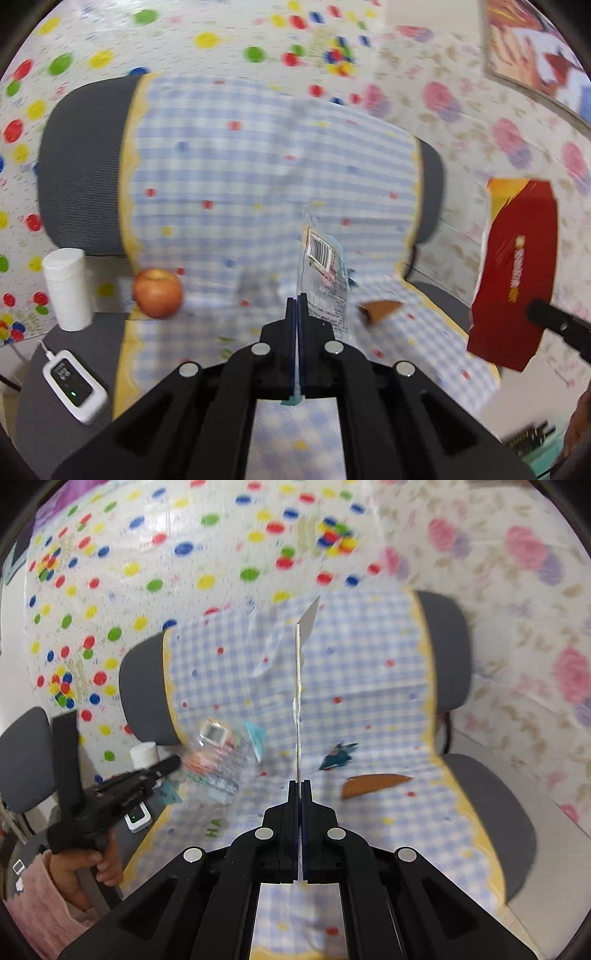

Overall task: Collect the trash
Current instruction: 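Carry the wrapper and white card to the bin and open both grippers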

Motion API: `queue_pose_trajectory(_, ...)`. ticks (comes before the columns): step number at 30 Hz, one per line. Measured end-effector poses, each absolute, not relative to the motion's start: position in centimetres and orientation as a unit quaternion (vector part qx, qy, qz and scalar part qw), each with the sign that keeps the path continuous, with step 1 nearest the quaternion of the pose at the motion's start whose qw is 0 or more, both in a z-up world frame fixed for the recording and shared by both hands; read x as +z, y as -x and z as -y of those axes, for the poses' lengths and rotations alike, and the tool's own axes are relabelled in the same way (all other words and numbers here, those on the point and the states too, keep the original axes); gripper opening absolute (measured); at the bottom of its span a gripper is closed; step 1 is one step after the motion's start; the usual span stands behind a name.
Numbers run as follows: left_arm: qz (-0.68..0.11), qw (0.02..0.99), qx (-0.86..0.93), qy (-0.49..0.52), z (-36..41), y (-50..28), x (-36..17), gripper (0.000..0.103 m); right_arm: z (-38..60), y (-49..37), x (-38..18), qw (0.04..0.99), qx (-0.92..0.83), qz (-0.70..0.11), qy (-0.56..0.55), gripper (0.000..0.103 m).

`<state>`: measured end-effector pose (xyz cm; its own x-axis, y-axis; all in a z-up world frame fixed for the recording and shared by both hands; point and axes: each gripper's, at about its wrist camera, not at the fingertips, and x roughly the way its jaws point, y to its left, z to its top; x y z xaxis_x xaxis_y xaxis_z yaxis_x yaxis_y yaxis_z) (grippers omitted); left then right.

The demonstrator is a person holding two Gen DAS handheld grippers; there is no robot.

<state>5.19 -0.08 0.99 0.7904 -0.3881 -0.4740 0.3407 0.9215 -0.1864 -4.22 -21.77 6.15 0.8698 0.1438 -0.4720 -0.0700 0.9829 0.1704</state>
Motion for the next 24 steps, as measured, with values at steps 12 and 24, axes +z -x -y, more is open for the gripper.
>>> queue_pose_trajectory(12,-0.256,0.922,-0.291,0.001,6.6,1.3,0.7,0.0,25.4,15.8,6.1,0.956,-0.044,-0.257,-0.132,0.002)
queue_pose_trajectory(24,-0.232,0.87,-0.435,-0.02,15.7,6.7,2.2,0.0,27.3,39.9,14.7,0.898,-0.355,-0.242,-0.093,0.002)
